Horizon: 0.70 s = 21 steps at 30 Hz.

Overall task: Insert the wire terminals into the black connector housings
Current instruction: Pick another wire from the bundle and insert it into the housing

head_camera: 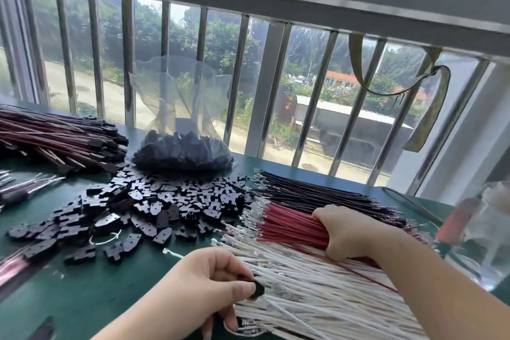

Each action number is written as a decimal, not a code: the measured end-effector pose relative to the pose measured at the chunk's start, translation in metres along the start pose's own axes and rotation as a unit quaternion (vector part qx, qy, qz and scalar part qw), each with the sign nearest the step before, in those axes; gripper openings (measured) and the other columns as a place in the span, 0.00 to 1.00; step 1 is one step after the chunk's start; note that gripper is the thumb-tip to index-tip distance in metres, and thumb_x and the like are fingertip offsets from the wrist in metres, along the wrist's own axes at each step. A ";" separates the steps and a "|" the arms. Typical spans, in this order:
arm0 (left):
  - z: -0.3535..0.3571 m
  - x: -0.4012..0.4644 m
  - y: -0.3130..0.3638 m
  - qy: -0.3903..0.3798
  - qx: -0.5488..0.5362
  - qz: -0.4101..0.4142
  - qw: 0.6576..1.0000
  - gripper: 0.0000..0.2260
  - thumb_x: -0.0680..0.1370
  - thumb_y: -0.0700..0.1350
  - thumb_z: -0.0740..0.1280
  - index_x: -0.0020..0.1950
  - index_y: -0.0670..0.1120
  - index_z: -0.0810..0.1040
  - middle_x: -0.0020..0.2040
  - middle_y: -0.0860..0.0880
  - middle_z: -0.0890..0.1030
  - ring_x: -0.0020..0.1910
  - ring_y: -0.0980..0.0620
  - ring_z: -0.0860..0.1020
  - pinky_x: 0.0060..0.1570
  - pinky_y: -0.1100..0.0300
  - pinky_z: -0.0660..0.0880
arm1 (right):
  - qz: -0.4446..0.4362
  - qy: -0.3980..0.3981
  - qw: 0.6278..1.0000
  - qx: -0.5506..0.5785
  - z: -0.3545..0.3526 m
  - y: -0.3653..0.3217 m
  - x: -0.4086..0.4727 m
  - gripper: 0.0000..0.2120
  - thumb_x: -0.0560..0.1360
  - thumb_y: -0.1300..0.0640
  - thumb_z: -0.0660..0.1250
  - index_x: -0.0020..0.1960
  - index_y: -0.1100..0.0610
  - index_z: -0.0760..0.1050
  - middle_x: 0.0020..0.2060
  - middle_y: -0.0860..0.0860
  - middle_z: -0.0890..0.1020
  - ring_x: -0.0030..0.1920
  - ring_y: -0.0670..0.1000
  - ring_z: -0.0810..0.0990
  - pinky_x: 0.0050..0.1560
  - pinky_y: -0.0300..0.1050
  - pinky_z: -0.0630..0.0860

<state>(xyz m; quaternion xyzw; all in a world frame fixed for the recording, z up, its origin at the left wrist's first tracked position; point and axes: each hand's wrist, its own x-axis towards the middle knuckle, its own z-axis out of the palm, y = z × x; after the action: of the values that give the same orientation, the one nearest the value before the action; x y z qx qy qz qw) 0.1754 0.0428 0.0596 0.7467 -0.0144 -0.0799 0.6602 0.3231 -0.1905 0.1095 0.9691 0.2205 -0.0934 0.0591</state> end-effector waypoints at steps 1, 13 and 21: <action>0.000 0.000 0.000 -0.001 0.001 0.001 1.000 0.05 0.70 0.43 0.74 0.42 0.46 0.80 0.37 0.46 0.85 0.28 0.51 0.81 0.18 0.66 0.70 | -0.004 0.021 1.000 -0.006 0.002 0.000 -0.001 0.16 0.65 0.58 0.68 0.50 0.49 0.69 0.46 0.47 0.73 0.47 0.49 0.73 0.50 0.48 0.76; -0.001 -0.001 0.000 -0.006 0.012 0.003 1.000 0.06 0.67 0.47 0.75 0.40 0.49 0.81 0.34 0.47 0.84 0.29 0.51 0.81 0.19 0.65 0.71 | 0.002 -0.002 0.998 0.067 0.001 -0.002 0.001 0.14 0.64 0.61 0.69 0.47 0.48 0.73 0.43 0.46 0.77 0.44 0.48 0.77 0.45 0.45 0.78; 0.004 -0.002 0.003 0.019 -0.006 0.007 1.000 0.05 0.71 0.41 0.73 0.44 0.43 0.79 0.33 0.48 0.83 0.26 0.50 0.79 0.17 0.65 0.69 | 0.001 0.136 0.989 0.060 -0.009 0.009 -0.007 0.05 0.66 0.54 0.69 0.40 0.49 0.74 0.35 0.45 0.77 0.37 0.46 0.77 0.37 0.44 0.77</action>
<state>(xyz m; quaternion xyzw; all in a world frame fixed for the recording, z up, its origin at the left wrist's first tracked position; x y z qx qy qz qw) 0.1733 0.0391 0.0620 0.7438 -0.0063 -0.0613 0.6656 0.3223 -0.1997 0.1206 0.9749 0.2192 0.0263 -0.0296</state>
